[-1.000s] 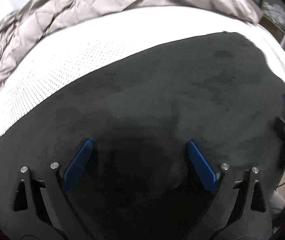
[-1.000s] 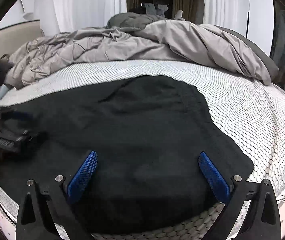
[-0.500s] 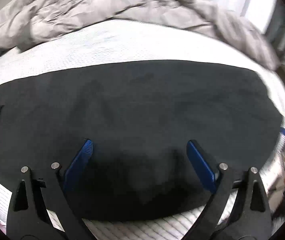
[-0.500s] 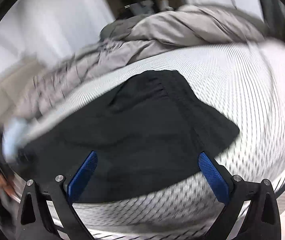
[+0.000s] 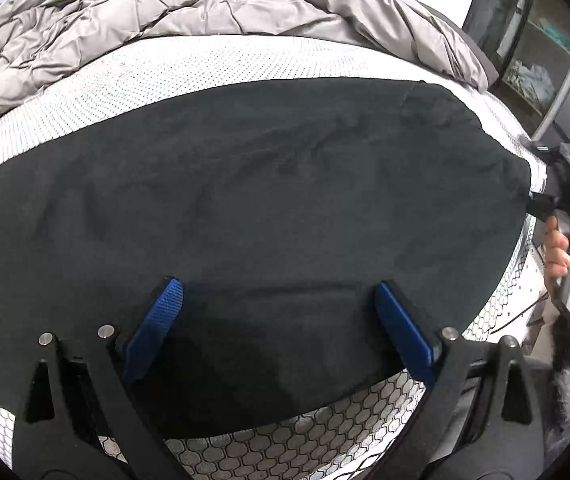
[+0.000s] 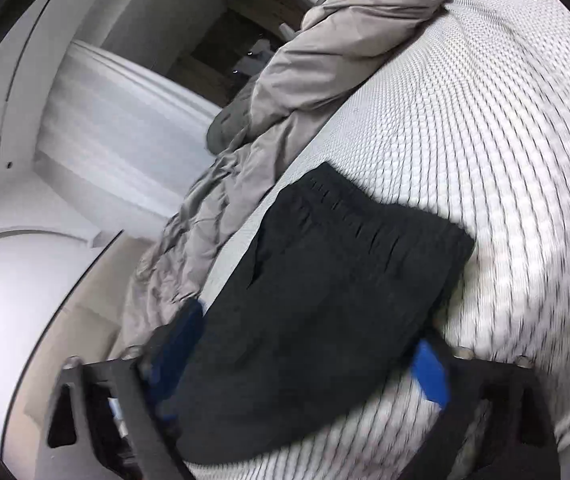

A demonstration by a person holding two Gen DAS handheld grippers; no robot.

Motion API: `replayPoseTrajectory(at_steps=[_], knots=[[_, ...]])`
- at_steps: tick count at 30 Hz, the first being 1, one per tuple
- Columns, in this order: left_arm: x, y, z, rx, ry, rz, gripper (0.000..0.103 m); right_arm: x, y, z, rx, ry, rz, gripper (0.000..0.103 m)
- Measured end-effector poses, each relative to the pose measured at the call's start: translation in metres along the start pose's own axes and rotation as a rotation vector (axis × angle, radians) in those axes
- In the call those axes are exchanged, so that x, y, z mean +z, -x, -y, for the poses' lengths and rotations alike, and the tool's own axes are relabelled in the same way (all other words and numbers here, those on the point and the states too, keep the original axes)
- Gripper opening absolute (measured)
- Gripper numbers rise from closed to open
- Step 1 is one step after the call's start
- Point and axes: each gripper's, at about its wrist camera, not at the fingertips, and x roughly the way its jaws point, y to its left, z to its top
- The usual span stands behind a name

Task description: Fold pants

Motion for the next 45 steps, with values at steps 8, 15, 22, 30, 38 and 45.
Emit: replayPoseTrajectory(at_steps=[8,15,22,30,38,45], knots=[[0.000,0.014,-0.015,-0.003,0.081,-0.001,0.096,0.017,-0.011,-0.074,-0.162,0.164,0.034,0.016],[-0.025,0.070,-0.093,0.088,0.248,0.052,0.096,-0.047,-0.081,-0.235,0.020,0.492,-0.179,0.016],[-0.045,0.100,-0.153,0.150,0.382,0.079,0.096,-0.167,-0.162,-0.314,0.266,0.702,-0.639,0.069],[-0.014,0.085,-0.122,-0.001,0.346,0.099,0.090,-0.129,-0.095,-0.261,0.068,0.665,-0.408,0.075],[-0.016,0.033,-0.072,0.127,0.067,-0.015,0.078,-0.119,-0.087,-0.175,-0.257,0.643,-0.412,0.077],[0.011,0.040,-0.093,-0.070,0.206,0.021,0.071,-0.118,-0.069,-0.170,-0.191,0.657,-0.419,0.082]])
